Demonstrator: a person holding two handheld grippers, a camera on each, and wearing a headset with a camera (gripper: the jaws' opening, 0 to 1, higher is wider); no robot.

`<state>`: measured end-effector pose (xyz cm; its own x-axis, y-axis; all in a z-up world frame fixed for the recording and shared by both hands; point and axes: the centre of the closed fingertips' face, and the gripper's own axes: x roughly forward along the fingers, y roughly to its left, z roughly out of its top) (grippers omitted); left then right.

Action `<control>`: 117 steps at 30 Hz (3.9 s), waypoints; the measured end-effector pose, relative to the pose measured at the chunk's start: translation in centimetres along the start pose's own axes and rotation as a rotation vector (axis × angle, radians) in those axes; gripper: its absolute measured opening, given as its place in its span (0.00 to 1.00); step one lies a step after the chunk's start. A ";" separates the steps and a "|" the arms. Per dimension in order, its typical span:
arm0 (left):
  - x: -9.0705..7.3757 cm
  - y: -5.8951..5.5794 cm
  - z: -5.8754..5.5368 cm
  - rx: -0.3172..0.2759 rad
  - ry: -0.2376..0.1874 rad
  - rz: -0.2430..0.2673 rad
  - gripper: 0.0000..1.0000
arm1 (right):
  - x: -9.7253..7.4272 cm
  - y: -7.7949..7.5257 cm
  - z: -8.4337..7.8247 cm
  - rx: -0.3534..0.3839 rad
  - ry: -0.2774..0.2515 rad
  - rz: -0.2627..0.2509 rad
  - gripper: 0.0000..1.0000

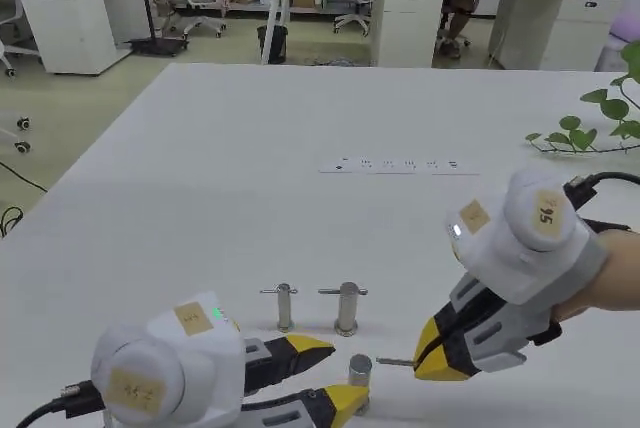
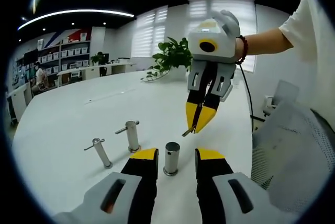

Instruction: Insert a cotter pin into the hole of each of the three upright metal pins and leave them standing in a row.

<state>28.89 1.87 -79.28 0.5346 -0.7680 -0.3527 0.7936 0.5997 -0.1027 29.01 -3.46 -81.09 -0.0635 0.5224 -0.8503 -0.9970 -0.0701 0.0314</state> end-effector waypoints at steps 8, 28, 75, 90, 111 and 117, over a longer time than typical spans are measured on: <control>1.0 0.6 -1.1 0.019 0.047 0.022 0.25 | 0.7 -0.7 -0.9 -0.015 0.046 -0.007 0.03; 2.5 0.8 -2.4 0.057 0.100 0.019 0.15 | 1.4 -0.8 -0.4 -0.057 0.064 0.007 0.03; 2.9 0.8 -3.0 -0.055 0.083 -0.009 0.12 | 2.7 -1.0 2.7 -0.016 0.017 -0.011 0.09; 2.8 1.0 -3.9 -0.103 0.107 -0.007 0.11 | 1.9 -0.7 1.8 -0.021 0.026 -0.014 0.06; 2.7 1.0 -3.9 -0.114 0.111 -0.009 0.12 | 2.4 -0.6 2.8 0.011 -0.015 -0.020 0.08; 2.3 1.5 -3.8 -0.105 0.112 0.008 0.20 | 2.3 -0.6 3.4 0.026 -0.057 -0.028 0.17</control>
<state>30.21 1.88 -83.76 0.5002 -0.7369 -0.4547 0.7516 0.6302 -0.1946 29.35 0.70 -81.24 -0.0368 0.5717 -0.8197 -0.9992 -0.0332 0.0217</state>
